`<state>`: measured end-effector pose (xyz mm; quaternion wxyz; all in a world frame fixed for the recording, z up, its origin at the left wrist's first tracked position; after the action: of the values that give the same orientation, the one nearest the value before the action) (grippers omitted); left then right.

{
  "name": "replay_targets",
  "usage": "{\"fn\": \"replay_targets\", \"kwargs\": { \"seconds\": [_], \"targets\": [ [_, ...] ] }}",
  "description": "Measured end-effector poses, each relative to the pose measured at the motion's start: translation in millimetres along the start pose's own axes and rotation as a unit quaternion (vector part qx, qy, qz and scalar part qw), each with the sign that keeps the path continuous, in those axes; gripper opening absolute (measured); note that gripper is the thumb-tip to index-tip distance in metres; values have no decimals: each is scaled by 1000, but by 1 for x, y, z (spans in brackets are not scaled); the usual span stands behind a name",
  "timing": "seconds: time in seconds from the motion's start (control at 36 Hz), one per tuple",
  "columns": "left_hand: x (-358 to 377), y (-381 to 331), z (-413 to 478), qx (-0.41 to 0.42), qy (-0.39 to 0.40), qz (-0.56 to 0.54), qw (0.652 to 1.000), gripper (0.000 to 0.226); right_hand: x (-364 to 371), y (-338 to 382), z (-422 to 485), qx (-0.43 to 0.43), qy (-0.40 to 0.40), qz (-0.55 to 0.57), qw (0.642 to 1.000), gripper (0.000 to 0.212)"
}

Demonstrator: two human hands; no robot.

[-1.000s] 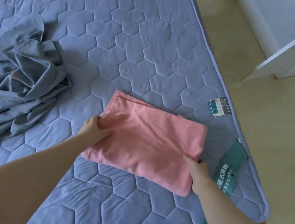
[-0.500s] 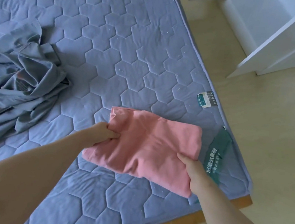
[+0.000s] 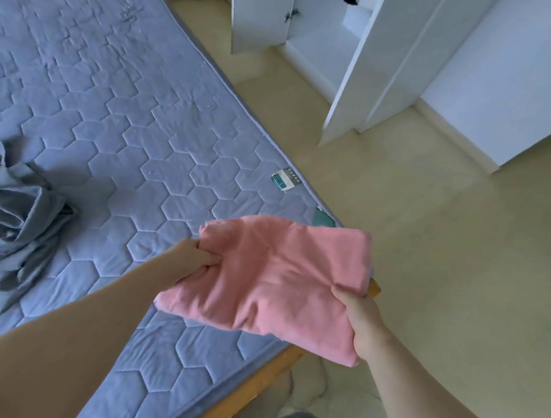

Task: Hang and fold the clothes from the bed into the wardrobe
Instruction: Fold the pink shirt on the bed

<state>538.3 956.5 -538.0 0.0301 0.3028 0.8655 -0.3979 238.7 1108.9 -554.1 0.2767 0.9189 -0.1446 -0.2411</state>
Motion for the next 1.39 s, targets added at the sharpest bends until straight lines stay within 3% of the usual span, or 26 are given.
{"fn": "replay_targets", "kwargs": {
  "seconds": [0.08, 0.25, 0.36, 0.44, 0.56, 0.75, 0.92, 1.08, 1.39],
  "targets": [
    [27, -35, -12, 25, 13, 10, 1000, 6, -44, -1, -13, -2, -24, 36, 999, 46],
    [101, -112, -38, 71, 47, 40, 996, 18, -140, -6, -27, -19, -47, 107, 993, 30],
    [162, -165, -55, 106, 50, 66, 991, 14, -209, -13, -23, -31, -55, 148, 987, 31],
    [214, -205, -67, 129, 58, 65, 988, 23, -269, -18, -16, -42, -63, 174, 982, 35],
    [282, -245, -87, 149, 59, 64, 985, 17, -347, -22, -9, -49, -62, 170, 982, 44],
    [362, -311, -104, 165, 52, 43, 984, 25, -454, 2, 9, -91, -69, 168, 979, 40],
    [384, -372, -95, 182, 28, 4, 983, 13, -500, 55, 35, -121, -63, 160, 978, 43],
    [387, -442, -62, 194, 1, -9, 981, 16, -534, 124, 70, -152, -42, 168, 973, 35],
    [370, -603, 44, 206, -23, -60, 976, 12, -569, 317, 169, -213, -3, 145, 966, 21]
  ]
}}
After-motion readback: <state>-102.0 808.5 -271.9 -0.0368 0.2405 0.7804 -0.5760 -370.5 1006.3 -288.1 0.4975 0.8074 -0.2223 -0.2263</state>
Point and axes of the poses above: each hand's wrist, its own z-axis towards the middle knuckle, its own x-axis out of the palm, y = z × x, the point moved 9 cm from there along z, towards the middle knuckle, and after that the axes turned 5 degrees about -z, right-handed, at the moved point
